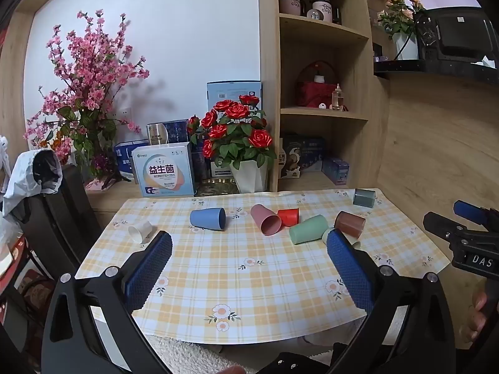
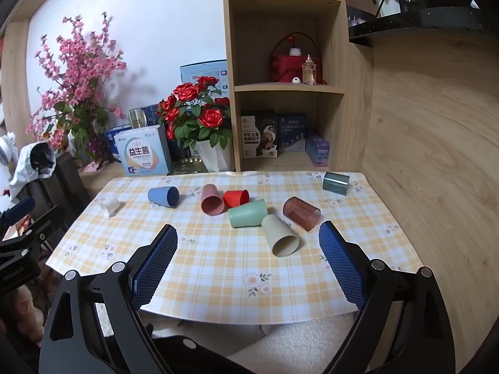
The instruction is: Flip cup upside down
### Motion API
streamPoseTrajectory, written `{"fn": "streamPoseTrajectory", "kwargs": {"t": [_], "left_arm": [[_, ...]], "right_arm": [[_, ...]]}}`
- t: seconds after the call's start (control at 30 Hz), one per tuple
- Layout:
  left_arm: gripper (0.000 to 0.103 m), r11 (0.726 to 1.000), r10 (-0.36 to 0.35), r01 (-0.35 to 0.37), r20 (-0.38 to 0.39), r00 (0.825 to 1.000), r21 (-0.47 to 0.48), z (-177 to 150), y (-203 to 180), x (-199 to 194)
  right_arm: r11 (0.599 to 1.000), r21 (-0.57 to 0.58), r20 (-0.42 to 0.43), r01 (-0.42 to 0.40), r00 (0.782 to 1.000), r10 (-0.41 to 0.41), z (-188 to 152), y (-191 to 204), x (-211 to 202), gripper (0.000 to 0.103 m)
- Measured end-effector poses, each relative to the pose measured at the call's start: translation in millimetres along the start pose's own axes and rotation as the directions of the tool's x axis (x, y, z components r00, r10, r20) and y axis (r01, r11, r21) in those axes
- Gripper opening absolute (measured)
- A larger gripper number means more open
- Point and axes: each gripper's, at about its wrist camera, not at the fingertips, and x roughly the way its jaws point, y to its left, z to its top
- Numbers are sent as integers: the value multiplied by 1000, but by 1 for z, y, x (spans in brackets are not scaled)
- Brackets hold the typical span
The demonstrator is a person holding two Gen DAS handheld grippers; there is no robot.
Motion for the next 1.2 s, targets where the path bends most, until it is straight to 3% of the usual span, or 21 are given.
{"fn": "streamPoseTrajectory", "kwargs": {"t": [1.2], "left_arm": [[97,999,23,-21,27,999,-50,6,12,-1]], "right_arm": [[1000,-3,1,4,1000,-4,10,2,1,89]]}}
